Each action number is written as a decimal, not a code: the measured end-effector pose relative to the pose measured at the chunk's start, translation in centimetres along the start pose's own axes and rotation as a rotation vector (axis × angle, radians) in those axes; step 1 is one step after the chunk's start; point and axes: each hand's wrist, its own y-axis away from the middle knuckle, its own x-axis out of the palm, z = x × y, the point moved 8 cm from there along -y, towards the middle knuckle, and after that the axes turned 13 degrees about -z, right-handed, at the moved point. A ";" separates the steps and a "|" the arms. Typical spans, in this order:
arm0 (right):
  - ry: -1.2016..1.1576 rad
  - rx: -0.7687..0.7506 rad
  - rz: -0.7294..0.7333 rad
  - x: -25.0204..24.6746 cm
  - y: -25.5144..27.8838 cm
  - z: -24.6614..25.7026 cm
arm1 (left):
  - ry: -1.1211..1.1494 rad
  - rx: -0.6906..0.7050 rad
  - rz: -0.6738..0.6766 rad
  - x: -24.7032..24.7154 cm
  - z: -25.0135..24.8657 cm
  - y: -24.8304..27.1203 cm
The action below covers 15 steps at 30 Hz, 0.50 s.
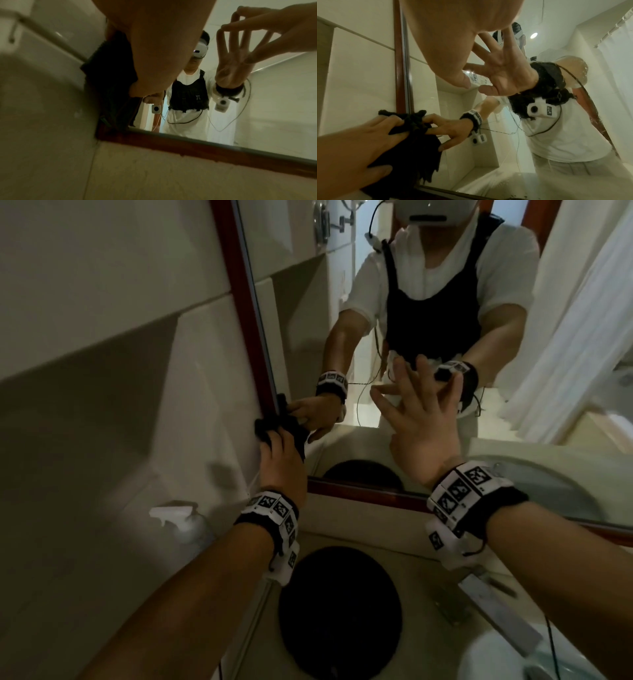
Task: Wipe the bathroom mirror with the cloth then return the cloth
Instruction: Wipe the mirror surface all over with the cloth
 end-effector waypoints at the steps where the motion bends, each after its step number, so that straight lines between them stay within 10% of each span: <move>1: -0.005 0.003 -0.011 0.0 0.1 0.0 | 0.032 -0.005 0.009 0.6 -0.4 0.3; 15: 0.018 -0.014 -0.015 0.4 0.9 0.6 | 0.591 -0.208 0.004 6.0 -3.6 3.5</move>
